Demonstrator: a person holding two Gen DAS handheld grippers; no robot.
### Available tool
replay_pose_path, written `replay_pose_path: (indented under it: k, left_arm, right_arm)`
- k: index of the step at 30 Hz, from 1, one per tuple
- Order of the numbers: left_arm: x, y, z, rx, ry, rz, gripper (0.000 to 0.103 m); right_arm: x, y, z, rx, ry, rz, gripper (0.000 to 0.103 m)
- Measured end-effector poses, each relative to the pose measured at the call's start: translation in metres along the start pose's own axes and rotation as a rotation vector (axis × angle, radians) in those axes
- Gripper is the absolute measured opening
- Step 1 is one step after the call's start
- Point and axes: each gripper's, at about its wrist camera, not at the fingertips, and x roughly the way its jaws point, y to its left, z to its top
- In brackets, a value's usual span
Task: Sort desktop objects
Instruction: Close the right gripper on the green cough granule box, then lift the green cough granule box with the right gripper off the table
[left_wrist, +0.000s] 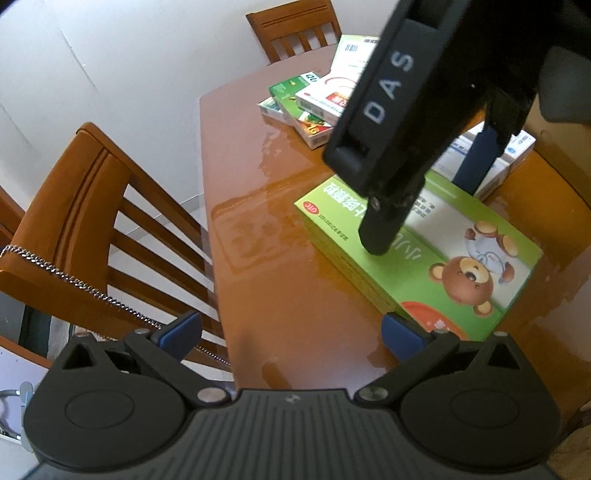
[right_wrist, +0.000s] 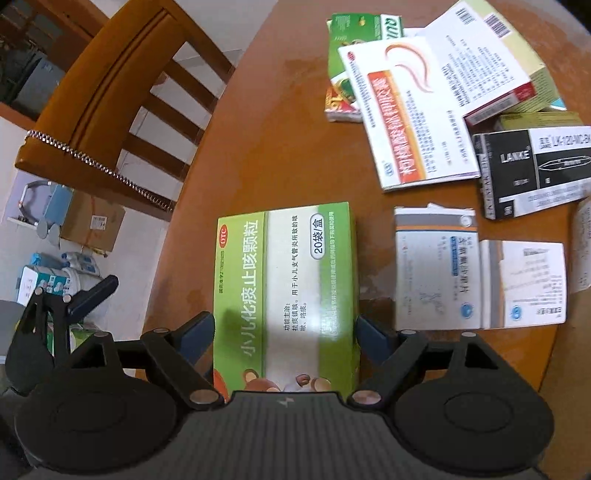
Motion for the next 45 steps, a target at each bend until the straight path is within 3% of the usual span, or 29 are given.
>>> replay_pose_path:
  k: [15, 22, 33, 45]
  left_arm:
    - [-0.006, -0.002, -0.004, 0.004, -0.018, -0.027, 0.103]
    - [-0.01, 0.002, -0.011, 0.003, -0.018, -0.028, 0.103]
    - [-0.014, 0.016, -0.023, 0.009, -0.029, -0.04, 0.103]
    - [-0.018, 0.031, -0.036, 0.001, -0.05, -0.061, 0.103]
  right_arm:
    - [0.008, 0.009, -0.011, 0.008, -0.017, -0.057, 0.091]
    - [0.003, 0.024, -0.018, -0.034, -0.092, -0.125, 0.096]
    - [0.002, 0.036, -0.027, -0.062, -0.059, -0.182, 0.099]
    - [0.028, 0.069, -0.025, -0.143, -0.006, -0.391, 0.1]
